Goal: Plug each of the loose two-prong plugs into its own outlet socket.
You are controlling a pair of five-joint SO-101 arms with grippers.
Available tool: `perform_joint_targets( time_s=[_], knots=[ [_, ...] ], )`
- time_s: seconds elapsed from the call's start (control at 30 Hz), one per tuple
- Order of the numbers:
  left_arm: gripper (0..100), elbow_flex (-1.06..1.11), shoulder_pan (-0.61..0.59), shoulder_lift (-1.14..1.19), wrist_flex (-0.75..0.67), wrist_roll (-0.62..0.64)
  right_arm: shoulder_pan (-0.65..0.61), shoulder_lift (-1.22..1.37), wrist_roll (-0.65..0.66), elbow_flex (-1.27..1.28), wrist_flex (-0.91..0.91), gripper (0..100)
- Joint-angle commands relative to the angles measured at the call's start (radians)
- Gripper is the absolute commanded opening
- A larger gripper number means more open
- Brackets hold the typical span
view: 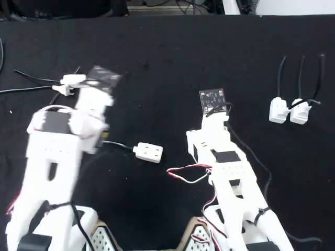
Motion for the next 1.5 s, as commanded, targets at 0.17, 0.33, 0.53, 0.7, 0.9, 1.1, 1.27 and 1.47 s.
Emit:
perform_joint_targets(
  time_s=[0.17, 0.33, 0.53, 0.7, 0.9, 1.1, 1.27, 1.47],
  knots=[
    [3, -0.036, 0.429, 0.11, -0.176, 0.12, 0.181, -0.035, -0.167, -0.062, -0.014, 15.9],
    [3, -0.036, 0.516, 0.178, -0.373, 0.301, 0.189, -0.035, -0.176, -0.067, -0.014, 15.9],
    [17, -0.036, 0.572, 0.269, -0.483, 0.373, 0.189, -0.035, -0.176, -0.067, -0.014, 15.9],
    [25, -0.045, 0.522, 0.264, -0.48, 0.374, 0.189, -0.035, -0.176, -0.067, -0.015, 15.9],
    [24, -0.028, 0.36, 0.126, -0.413, 0.368, 0.189, -0.035, -0.176, -0.067, -0.015, 15.9],
    [24, 0.193, 0.14, 0.146, -0.479, 0.239, 0.14, -0.035, -0.172, -0.07, 0.014, 15.9],
    [24, 0.364, 0.061, 0.189, -0.678, 0.184, 0.069, -0.035, -0.178, -0.145, 0.201, 16.2],
    [24, 0.447, 0.007, 0.198, -0.763, 0.354, -0.063, -0.027, -0.18, -0.193, 0.331, 15.9]
  ],
)
